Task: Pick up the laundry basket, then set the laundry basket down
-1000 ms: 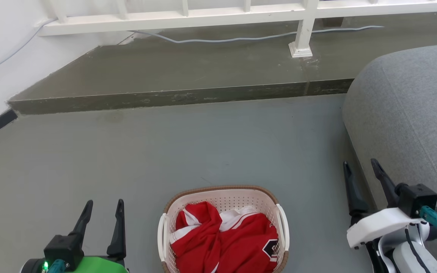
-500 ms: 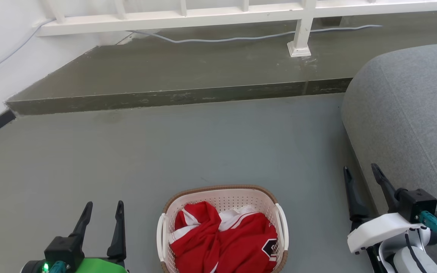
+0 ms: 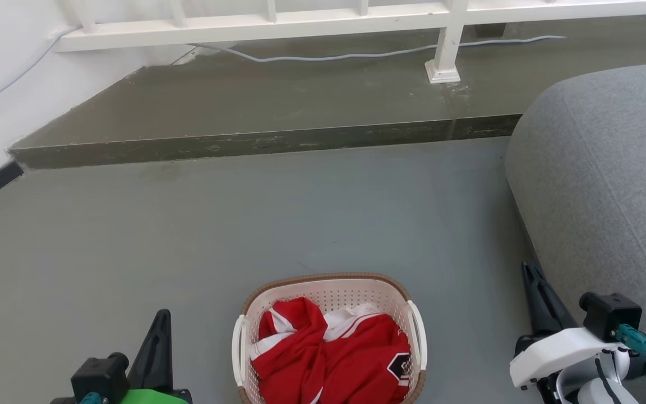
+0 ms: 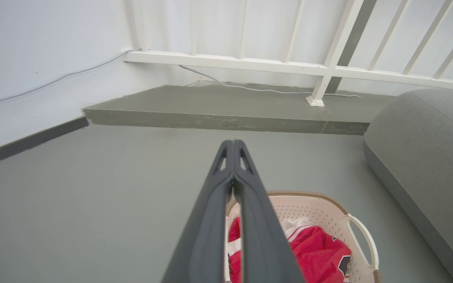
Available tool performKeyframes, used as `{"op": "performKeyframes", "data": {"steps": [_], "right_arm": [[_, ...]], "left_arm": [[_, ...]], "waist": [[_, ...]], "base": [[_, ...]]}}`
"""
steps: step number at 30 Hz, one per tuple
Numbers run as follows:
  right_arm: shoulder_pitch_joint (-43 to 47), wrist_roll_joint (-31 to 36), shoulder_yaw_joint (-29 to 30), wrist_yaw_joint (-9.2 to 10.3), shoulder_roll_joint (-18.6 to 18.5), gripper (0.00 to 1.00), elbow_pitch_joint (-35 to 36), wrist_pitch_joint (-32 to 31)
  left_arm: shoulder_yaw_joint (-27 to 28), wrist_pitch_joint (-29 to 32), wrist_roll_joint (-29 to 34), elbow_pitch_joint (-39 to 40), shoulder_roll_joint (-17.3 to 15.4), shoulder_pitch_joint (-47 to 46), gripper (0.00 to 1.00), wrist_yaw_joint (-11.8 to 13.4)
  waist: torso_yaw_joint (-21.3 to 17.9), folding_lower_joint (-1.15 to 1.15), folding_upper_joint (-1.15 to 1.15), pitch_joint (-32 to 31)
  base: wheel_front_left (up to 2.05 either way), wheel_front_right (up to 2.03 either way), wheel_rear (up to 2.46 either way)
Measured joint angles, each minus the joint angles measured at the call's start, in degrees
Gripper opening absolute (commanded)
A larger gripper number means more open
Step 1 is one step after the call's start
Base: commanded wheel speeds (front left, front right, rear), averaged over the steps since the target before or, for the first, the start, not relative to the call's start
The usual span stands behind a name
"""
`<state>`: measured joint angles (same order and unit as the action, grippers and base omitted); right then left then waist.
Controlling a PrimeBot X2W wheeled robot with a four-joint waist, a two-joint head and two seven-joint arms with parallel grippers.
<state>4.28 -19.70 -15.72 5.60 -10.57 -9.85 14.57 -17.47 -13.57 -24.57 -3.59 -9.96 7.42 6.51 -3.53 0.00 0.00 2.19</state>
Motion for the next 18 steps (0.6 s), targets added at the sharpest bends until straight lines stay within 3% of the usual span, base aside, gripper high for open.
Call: {"op": "performKeyframes", "data": {"steps": [18], "right_arm": [[0.0, -15.9, 3.3, -1.98, 1.6, 0.0, 0.6, -3.0]], "left_arm": [[2.9, 2.5, -14.6, 0.1, 1.4, 0.3, 0.0, -2.1]], "waist": [[0.8, 0.0, 0.0, -0.4]], "base": [[0.0, 0.0, 0.0]]}}
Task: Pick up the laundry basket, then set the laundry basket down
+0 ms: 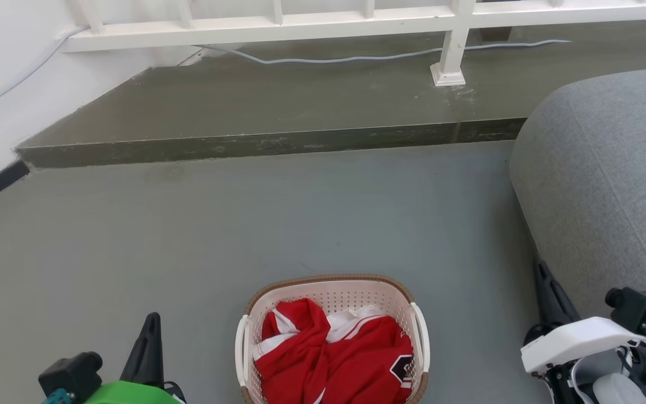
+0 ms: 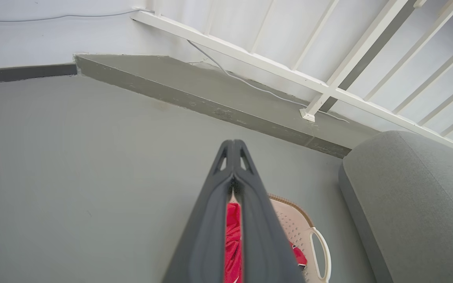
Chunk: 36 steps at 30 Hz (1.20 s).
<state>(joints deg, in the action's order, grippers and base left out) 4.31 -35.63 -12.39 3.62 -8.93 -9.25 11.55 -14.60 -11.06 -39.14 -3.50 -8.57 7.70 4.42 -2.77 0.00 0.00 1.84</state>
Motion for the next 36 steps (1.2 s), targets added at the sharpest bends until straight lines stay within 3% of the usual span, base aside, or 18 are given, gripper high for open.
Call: {"op": "performKeyframes", "data": {"steps": [36], "right_arm": [[-2.7, -27.5, 7.1, -4.14, 1.4, 0.0, -1.9, -6.7]], "left_arm": [[6.4, 6.3, -26.1, -4.5, 0.7, -3.5, 0.0, -4.5]], "waist": [[1.3, 0.0, 0.0, -0.7]], "base": [[0.0, 0.0, 0.0]]}}
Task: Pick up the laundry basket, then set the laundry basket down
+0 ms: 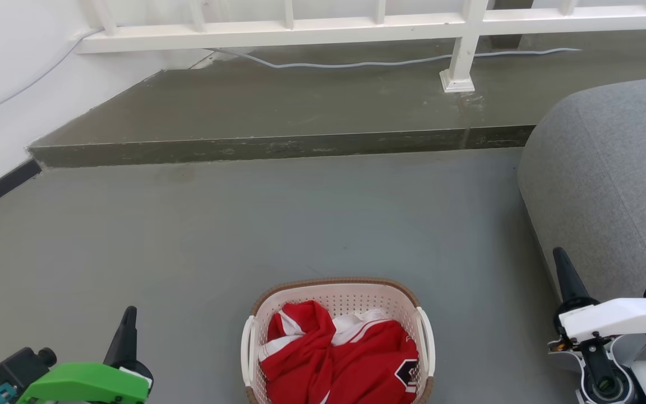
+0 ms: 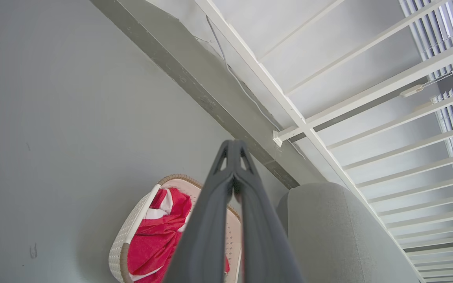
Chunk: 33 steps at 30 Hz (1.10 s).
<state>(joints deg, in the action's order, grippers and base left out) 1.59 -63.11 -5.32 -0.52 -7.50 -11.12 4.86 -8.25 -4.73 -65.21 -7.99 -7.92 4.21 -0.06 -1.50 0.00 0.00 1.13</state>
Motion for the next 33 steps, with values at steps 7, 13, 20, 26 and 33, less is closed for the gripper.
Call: {"op": "performKeyframes", "data": {"steps": [7, 13, 20, 26, 33], "right_arm": [[-0.3, -5.1, 1.4, -0.98, 0.2, 0.0, -0.6, -1.2], [-1.2, -9.7, 2.6, -1.81, 0.5, 0.0, -1.1, -2.3], [-1.5, -15.0, 3.8, -2.53, 0.8, 0.0, -1.7, -3.5], [-2.4, -18.7, 4.9, -3.28, 1.2, 0.0, -2.2, -4.3], [-2.8, -24.0, 6.2, -4.33, 1.7, 0.0, -2.7, -5.4]], "left_arm": [[1.1, 1.2, -5.3, -0.9, 0.1, -0.9, 0.0, -1.0], [2.4, 1.9, -9.4, -1.8, 0.6, -2.0, 0.0, -1.5], [3.3, 3.3, -14.2, -2.8, 1.2, -2.8, 0.0, -3.0], [4.4, 4.0, -17.8, -3.6, 1.3, -3.5, 0.0, -3.7], [5.4, 5.1, -23.0, -4.6, 1.6, -4.4, 0.0, -4.6]], "waist": [[0.2, 0.0, 0.0, -0.1], [0.5, 0.0, 0.0, -0.3], [0.7, 0.0, 0.0, -0.4], [0.9, 0.0, 0.0, -0.5], [1.1, 0.0, 0.0, -0.7]], "base": [[0.0, 0.0, 0.0], [0.0, 0.0, 0.0], [0.0, 0.0, 0.0], [0.0, 0.0, 0.0], [0.0, 0.0, 0.0]]}}
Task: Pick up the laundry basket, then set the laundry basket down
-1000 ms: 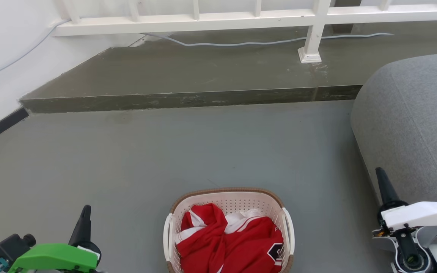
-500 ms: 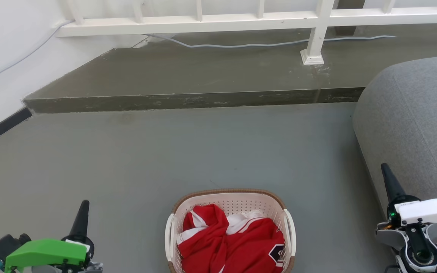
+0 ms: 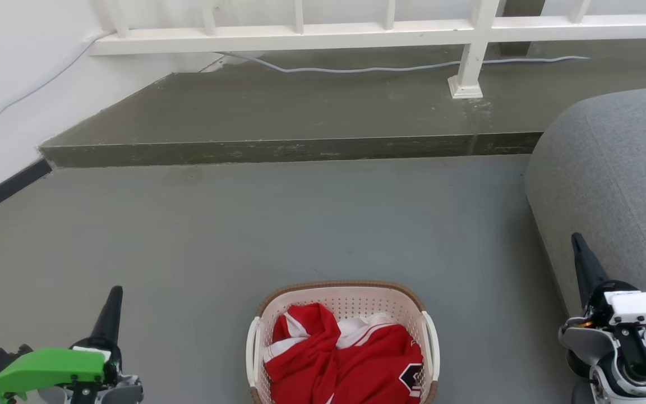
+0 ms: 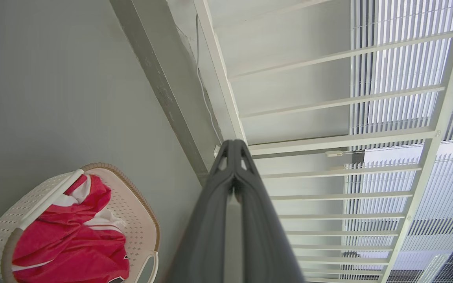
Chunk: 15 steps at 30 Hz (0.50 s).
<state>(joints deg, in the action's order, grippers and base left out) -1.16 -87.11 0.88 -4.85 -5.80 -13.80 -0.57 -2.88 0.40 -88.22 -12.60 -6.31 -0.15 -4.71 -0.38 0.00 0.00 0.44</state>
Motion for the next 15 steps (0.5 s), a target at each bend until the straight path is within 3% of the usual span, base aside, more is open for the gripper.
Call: {"op": "performKeyframes", "data": {"steps": [11, 15], "right_arm": [[-1.1, -8.1, 2.1, -1.38, 0.4, 0.0, -0.9, -1.8], [-1.3, -8.3, 2.2, -1.68, 0.4, 0.0, -1.1, -2.0]], "left_arm": [[1.9, 1.6, -7.6, -1.6, 0.4, -1.7, 0.0, -1.7], [2.2, 1.6, -7.7, -1.8, 0.4, -1.7, 0.0, -1.8]], "waist": [[0.4, 0.0, 0.0, -0.2], [0.4, 0.0, 0.0, -0.2]], "base": [[0.0, 0.0, 0.0], [0.0, 0.0, 0.0]]}}
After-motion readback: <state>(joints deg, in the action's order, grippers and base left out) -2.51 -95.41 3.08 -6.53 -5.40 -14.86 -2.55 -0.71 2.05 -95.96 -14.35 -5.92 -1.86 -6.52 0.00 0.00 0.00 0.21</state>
